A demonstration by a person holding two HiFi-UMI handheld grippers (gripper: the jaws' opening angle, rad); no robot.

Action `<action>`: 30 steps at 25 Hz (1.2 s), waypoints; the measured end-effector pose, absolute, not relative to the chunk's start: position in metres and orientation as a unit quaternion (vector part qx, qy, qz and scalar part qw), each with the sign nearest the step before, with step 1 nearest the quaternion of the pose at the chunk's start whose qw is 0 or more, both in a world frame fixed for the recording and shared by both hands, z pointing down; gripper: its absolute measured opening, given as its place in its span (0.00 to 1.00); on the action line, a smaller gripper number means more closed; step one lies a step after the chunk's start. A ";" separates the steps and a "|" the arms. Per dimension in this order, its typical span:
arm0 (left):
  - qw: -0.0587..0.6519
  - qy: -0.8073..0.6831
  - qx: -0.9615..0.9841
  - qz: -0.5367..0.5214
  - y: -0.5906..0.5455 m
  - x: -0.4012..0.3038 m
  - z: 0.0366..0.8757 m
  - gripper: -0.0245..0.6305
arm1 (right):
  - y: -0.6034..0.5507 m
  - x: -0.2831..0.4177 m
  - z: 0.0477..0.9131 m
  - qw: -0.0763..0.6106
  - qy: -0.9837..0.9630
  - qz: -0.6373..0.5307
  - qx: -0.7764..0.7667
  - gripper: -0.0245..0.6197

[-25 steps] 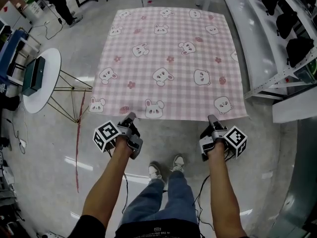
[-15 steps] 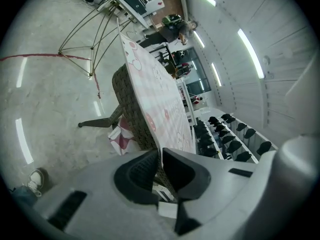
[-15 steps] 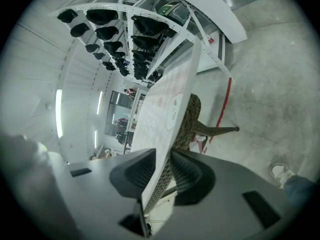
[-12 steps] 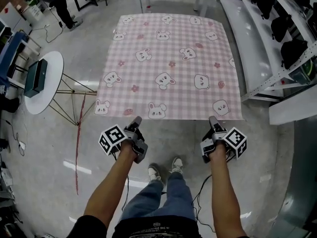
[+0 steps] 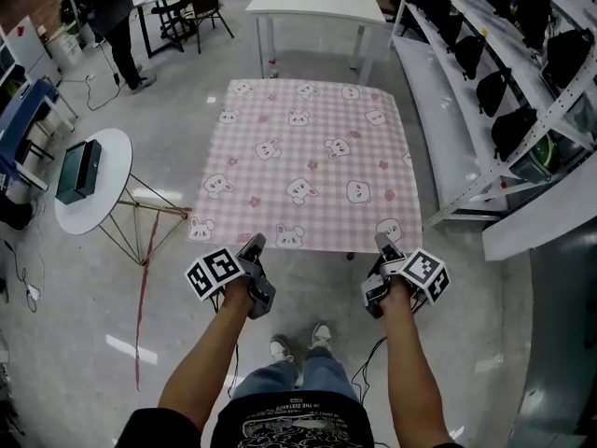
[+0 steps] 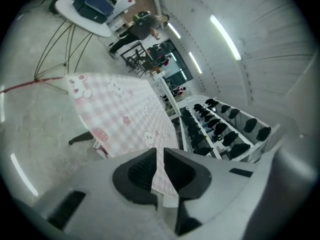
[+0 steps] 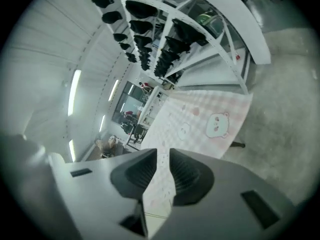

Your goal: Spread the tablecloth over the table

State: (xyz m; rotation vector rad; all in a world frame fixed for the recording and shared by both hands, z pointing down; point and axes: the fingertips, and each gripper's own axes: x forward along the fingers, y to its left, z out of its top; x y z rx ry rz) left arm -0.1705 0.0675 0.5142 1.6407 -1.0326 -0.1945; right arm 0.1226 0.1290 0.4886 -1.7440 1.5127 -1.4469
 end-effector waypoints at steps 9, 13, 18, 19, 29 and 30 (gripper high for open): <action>0.346 -0.430 0.834 0.004 0.036 -0.162 0.376 0.09 | 0.099 0.098 0.357 0.085 0.671 -0.368 -0.638 0.11; 0.228 -0.431 0.872 0.047 0.032 -0.150 0.320 0.05 | 0.094 0.086 0.305 0.025 0.716 -0.272 -0.643 0.07; 0.122 -0.428 0.892 0.077 0.035 -0.139 0.271 0.04 | 0.098 0.074 0.268 -0.041 0.737 -0.167 -0.654 0.05; 0.104 -0.425 0.895 0.083 0.036 -0.136 0.265 0.04 | 0.098 0.072 0.262 -0.049 0.739 -0.150 -0.655 0.05; 0.044 -0.422 0.897 0.128 0.039 -0.119 0.270 0.04 | 0.097 0.069 0.252 -0.088 0.749 -0.084 -0.651 0.05; 0.047 -0.423 0.896 0.128 0.038 -0.121 0.271 0.04 | 0.097 0.070 0.252 -0.088 0.748 -0.084 -0.652 0.05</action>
